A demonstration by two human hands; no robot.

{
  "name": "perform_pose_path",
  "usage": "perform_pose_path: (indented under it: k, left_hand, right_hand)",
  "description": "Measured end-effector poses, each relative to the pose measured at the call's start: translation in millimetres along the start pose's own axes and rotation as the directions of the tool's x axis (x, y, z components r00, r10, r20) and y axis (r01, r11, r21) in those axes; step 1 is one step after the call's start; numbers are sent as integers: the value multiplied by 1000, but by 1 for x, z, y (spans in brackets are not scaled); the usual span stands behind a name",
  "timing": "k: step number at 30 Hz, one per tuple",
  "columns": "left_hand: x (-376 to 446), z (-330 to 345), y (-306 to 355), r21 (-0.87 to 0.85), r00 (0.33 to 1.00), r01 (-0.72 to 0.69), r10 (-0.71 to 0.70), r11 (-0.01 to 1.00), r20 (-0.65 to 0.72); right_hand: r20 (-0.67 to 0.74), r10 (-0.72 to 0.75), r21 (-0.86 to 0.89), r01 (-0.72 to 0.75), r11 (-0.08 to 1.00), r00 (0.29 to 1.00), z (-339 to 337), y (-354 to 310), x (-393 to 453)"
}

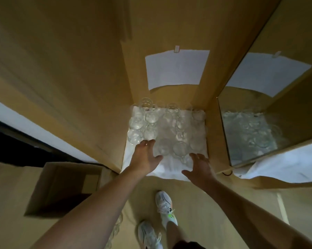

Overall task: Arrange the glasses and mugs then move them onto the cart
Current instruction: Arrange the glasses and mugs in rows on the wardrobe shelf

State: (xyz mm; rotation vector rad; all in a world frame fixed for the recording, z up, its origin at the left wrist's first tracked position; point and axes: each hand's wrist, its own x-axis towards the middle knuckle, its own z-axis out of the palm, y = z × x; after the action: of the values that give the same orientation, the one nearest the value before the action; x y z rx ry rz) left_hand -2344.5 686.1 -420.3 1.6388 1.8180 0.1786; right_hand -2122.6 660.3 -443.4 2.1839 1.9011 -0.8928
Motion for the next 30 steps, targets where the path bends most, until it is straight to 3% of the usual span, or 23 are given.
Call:
perform_pose_path:
  k: [10,21,23,26,30]
  left_hand:
    - [65,51,-16,-79,995,91,-87,993,55]
    - [138,125,-48,-112,970,204,-186,972,155]
    - [145,136,-51,-111,969,212,-193,971,156]
    - [155,148,-54,-120,969,214,-195,969,152]
    - [166,157,-51,-129,966,223,-202,966,159]
  right_hand:
    - [109,143,156,-159,975,984,42,22,69]
    - [244,351,341,-419,842,904,108,30,143]
    - [218,377,380,-434,816,900,117,30,144]
    - [68,420,450,-404,796,905,125,30,137]
    - [-82,504,519,-395,758,860,124,39,127]
